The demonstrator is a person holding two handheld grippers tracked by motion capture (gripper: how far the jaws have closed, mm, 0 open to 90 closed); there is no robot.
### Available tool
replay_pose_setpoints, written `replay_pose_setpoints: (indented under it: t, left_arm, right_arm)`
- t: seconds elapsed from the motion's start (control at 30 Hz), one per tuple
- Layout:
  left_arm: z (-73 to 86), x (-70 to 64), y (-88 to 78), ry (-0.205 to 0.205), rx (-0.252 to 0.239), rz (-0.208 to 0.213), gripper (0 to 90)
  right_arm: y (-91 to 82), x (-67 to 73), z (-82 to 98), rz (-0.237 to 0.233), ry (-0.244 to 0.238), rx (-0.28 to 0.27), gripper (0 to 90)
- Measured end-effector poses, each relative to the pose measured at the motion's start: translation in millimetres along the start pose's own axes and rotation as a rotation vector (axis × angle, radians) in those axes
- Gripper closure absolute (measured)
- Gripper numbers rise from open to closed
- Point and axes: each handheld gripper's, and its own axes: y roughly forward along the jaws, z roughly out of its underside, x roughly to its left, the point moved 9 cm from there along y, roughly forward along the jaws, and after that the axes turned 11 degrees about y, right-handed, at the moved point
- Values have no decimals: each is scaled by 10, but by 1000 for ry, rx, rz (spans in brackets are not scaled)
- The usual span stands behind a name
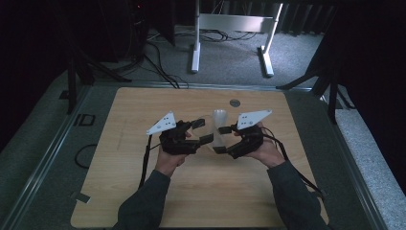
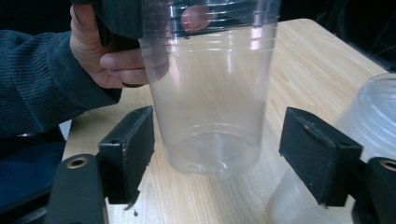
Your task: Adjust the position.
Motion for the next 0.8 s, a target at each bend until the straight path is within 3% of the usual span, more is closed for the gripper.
replay_pose_setpoints:
  t: [0.43,0.6,0.8]
  left_arm:
    - [78,132,-103,19,41,-82,283]
    - [173,249,-199,33,80,-163,284]
    - [202,328,-264,41,94,-214,285]
  right_arm:
    - [-77,-33,-44,31,7,-29,212]
    - [-111,-22,-65,34,4,-44,212]
    - [-123,-21,-74,37,3,-48,212]
